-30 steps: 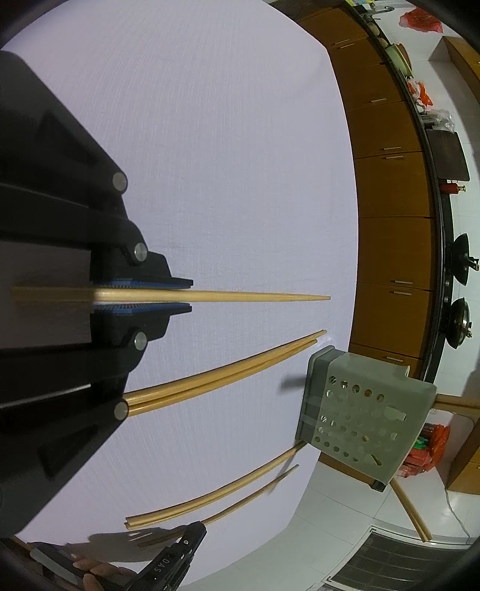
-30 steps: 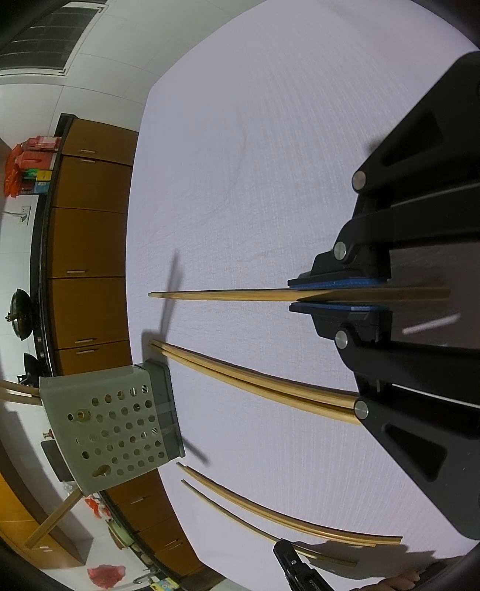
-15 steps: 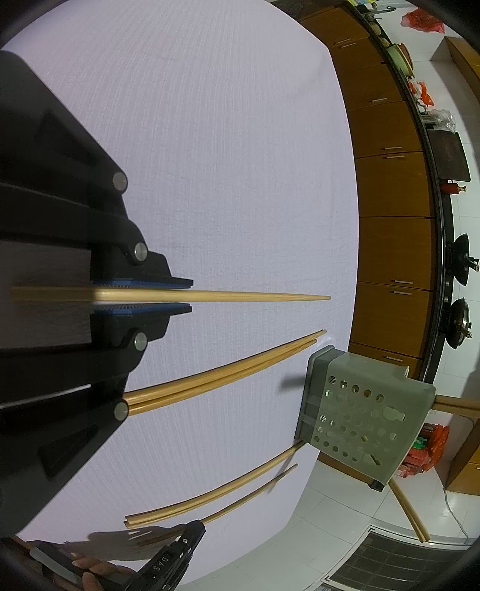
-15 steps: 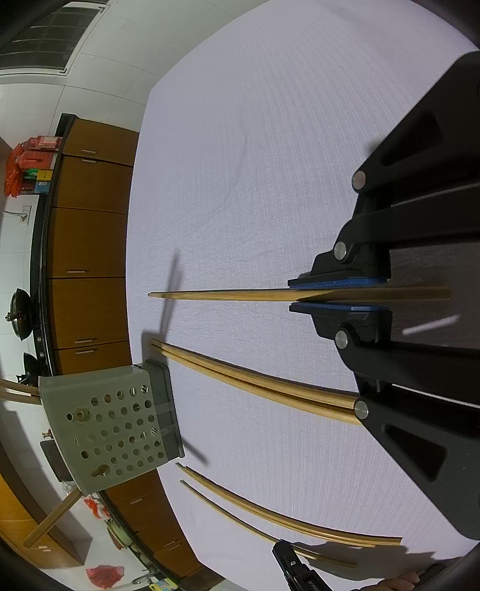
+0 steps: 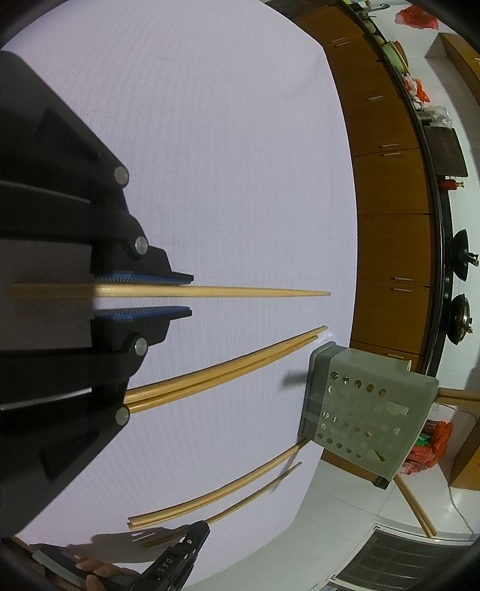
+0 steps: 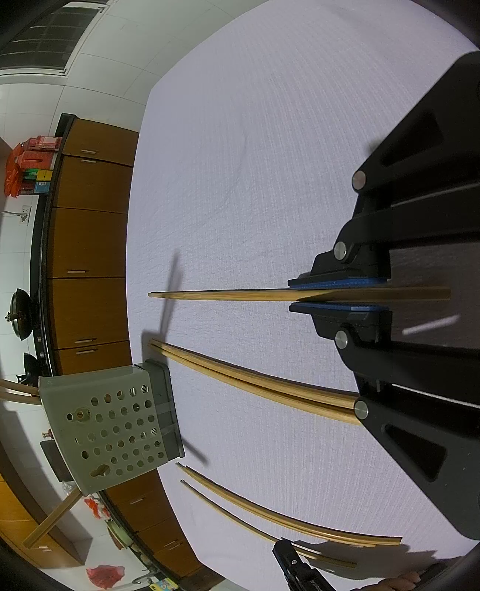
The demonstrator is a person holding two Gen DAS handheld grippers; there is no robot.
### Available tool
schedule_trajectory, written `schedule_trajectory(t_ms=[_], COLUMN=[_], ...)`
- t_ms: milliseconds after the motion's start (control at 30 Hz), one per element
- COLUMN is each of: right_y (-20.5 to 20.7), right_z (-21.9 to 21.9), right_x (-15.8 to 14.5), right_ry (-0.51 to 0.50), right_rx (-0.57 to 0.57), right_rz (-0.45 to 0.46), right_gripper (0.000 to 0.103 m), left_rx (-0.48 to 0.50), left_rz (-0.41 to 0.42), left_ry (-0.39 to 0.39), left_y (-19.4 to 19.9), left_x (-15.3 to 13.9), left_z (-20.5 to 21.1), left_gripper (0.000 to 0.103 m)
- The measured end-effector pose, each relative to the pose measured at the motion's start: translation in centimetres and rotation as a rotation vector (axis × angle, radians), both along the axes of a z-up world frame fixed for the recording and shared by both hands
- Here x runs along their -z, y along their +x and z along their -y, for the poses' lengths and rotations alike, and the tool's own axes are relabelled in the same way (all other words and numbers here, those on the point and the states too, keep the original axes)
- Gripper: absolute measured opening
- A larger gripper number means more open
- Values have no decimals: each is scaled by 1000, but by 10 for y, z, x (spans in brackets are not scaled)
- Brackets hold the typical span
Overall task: Organize utensils
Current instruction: 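Hold both grasped chopsticks on the table cloth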
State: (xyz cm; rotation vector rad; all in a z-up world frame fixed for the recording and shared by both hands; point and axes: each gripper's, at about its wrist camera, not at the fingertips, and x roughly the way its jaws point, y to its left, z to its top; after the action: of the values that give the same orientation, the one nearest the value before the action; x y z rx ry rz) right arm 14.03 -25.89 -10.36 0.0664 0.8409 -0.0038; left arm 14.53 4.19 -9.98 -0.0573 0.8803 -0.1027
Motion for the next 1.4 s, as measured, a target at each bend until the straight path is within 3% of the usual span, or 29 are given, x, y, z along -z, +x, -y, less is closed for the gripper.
schedule_trajectory(t_ms=[1133, 1400], right_y=[0, -5], right_z=[-1, 4], right_x=[-1, -1], right_ry=[0, 25], right_rx=[1, -1], right_rz=[0, -1], right_gripper=[8, 8], left_rx=[0, 16], left_rz=[3, 5], left_ry=[1, 62], left_y=[-1, -6], left_x=[0, 0], left_z=[0, 6], left_gripper=[14, 12])
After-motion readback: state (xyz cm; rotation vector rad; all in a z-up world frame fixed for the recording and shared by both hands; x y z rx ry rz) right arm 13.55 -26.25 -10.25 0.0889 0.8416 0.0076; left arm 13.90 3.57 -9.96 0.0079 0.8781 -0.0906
